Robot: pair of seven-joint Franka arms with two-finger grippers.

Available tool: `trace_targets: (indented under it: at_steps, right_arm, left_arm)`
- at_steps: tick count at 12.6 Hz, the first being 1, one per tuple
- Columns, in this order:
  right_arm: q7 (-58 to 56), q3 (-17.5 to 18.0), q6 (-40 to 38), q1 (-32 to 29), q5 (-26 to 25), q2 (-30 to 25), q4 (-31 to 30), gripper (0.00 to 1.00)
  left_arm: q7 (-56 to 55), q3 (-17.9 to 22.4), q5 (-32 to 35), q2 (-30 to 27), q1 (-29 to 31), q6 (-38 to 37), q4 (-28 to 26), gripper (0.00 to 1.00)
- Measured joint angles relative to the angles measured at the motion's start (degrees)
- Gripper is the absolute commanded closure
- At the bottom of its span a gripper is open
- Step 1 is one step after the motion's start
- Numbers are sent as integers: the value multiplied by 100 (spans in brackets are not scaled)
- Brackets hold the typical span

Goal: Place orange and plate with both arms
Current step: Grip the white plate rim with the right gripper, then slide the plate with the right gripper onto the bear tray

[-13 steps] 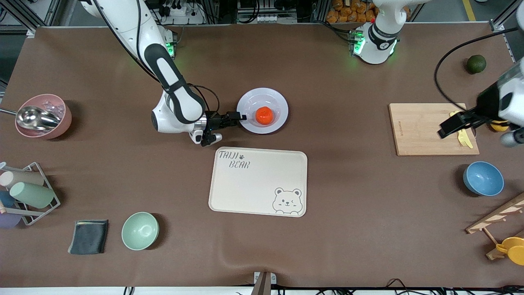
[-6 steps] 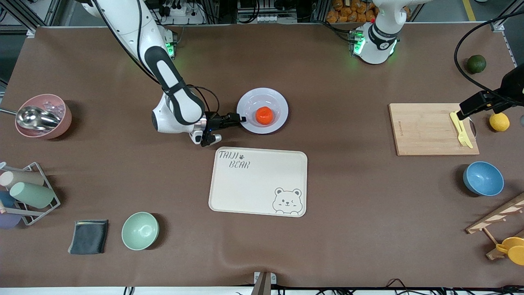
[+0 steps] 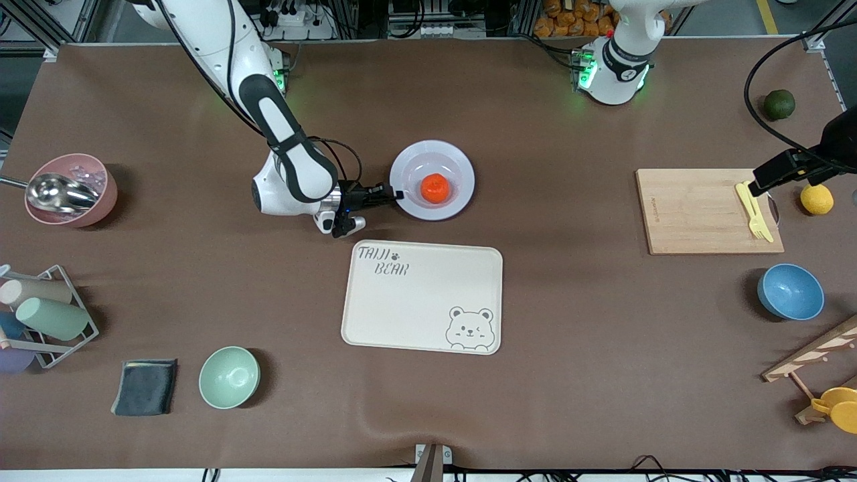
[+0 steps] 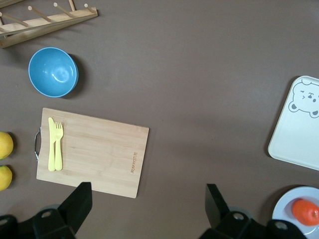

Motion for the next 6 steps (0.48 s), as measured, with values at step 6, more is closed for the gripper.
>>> trace_targets:
  at_steps: [6]
  right_arm:
    - [-33, 0, -234, -1, 320, -69, 53, 100]
  left_arm:
    - [0, 11, 0, -13, 13, 0, 5, 0]
